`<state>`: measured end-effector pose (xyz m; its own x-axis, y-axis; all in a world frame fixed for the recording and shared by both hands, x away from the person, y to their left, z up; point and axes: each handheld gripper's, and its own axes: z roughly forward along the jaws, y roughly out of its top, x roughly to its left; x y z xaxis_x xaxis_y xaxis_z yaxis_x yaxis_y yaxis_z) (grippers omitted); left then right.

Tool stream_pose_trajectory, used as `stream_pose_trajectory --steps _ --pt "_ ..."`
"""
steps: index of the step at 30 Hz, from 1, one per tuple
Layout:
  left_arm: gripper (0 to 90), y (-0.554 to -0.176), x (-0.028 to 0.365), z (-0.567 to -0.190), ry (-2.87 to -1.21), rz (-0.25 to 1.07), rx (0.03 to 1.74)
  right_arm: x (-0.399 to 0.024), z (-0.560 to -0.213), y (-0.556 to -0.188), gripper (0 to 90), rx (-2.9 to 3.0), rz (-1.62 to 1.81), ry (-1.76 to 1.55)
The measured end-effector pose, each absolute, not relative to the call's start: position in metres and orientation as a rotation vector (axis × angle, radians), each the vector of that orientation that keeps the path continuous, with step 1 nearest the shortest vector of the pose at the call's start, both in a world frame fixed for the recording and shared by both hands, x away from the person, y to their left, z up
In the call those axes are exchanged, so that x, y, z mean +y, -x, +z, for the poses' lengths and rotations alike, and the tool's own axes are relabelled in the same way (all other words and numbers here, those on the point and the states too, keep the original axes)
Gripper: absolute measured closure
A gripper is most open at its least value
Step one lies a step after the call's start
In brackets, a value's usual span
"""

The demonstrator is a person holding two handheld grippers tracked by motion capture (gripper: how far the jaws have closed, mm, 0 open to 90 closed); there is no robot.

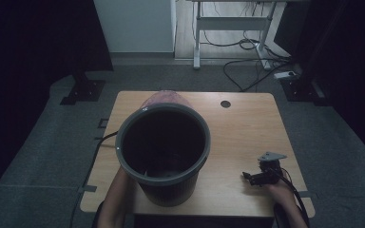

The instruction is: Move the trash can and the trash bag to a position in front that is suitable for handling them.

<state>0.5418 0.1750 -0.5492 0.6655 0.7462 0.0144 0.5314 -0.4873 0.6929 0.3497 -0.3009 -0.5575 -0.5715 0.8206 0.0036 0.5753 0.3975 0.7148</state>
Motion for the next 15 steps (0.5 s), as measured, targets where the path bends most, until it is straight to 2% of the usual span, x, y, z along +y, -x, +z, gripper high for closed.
stream_pose_trajectory --steps 10,15 --pt "0.0 -0.544 0.136 -0.549 -2.260 0.358 0.842 -0.292 -0.556 -0.359 0.0 2.353 0.976 -1.171" --pt "0.0 -0.544 0.139 -0.545 -2.285 0.357 0.804 -0.292 -0.553 -0.362 2.6 2.350 0.971 -1.170"
